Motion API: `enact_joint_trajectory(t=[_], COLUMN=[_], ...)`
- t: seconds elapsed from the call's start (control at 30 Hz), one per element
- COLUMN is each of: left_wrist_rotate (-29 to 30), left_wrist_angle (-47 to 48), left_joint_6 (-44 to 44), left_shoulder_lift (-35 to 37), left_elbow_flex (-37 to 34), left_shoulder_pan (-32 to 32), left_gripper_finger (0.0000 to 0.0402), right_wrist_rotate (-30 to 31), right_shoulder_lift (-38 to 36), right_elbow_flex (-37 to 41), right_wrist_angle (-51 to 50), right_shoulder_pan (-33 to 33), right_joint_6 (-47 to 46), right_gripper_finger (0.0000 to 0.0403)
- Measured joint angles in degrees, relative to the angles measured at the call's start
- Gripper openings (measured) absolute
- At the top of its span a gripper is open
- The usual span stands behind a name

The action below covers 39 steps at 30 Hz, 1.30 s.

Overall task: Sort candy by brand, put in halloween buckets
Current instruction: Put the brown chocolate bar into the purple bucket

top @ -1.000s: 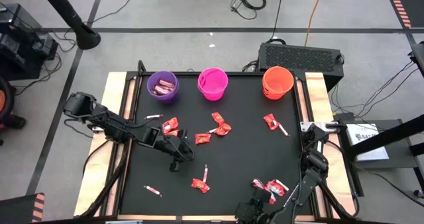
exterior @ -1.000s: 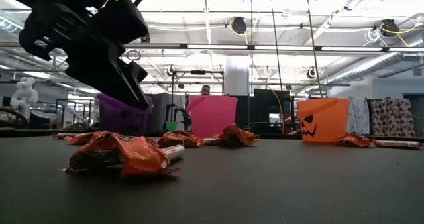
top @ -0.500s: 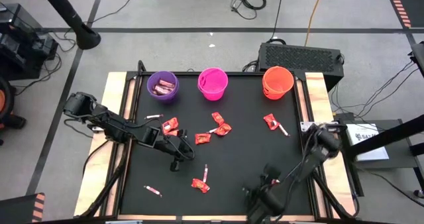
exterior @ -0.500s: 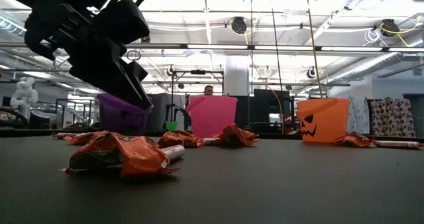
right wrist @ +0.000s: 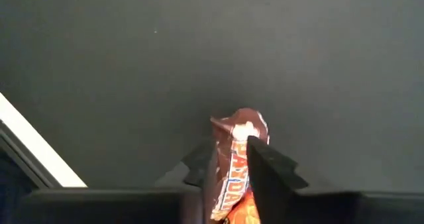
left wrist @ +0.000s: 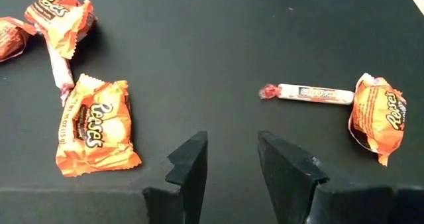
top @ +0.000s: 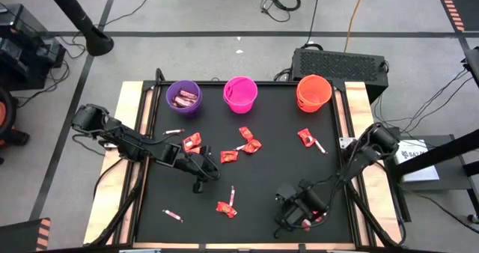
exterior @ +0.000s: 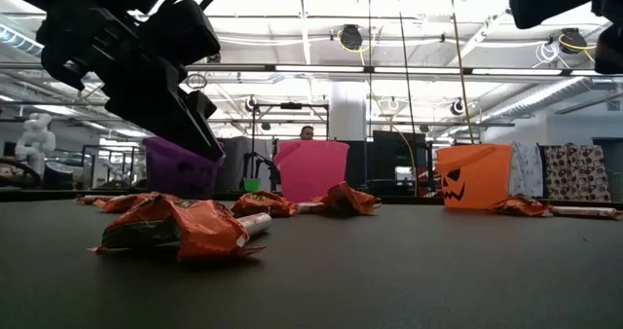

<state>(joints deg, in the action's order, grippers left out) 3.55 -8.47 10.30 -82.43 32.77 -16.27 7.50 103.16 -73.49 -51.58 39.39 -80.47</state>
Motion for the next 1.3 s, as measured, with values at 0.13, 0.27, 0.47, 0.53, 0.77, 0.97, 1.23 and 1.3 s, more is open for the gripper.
enact_joint_trajectory(t=[0.13, 0.27, 0.47, 0.53, 0.77, 0.97, 1.23, 1.3], left_wrist_rotate=[0.2, 0.2, 0.3, 0.3, 0.2, 0.2, 0.2, 0.2], left_wrist_angle=[0.0, 0.0, 0.1, 0.0, 0.2, 0.2, 0.4, 0.5], left_joint_6=[1.3, 1.3, 1.3, 1.3, 1.3, 1.3, 1.3, 1.3], left_shoulder_lift=[0.0, 0.0, 0.0, 0.0, 0.0, 0.0, 0.0, 0.0], left_elbow_flex=[0.0, 0.0, 0.0, 0.0, 0.0, 0.0, 0.0, 0.0], left_shoulder_pan=[0.0, 0.0, 0.0, 0.0, 0.0, 0.0, 0.0, 0.0], left_gripper_finger=[0.0141, 0.0141, 0.0141, 0.0141, 0.0141, 0.0141, 0.0141, 0.0141], right_wrist_rotate=[0.3, 0.4, -0.4, -0.4, -0.4, -0.4, -1.3, -1.4], right_shoulder_lift=[0.0, 1.5, 6.0, 6.8, 7.4, 9.6, 11.2, 10.5], right_elbow_flex=[0.0, 0.0, 0.0, 0.0, 0.0, -0.1, -0.2, -0.2], right_wrist_angle=[-0.3, -0.1, 1.6, 2.1, 2.7, 3.3, 5.2, 5.3], right_shoulder_pan=[-0.4, -0.4, -0.4, -0.4, -0.4, -0.3, -0.4, -0.6], right_joint_6=[0.6, 0.9, 4.4, 4.8, 4.8, 5.1, 9.6, 10.1], right_gripper_finger=[0.0136, 0.0183, 0.0218, 0.0222, 0.0224, 0.0224, 0.0211, 0.0199])
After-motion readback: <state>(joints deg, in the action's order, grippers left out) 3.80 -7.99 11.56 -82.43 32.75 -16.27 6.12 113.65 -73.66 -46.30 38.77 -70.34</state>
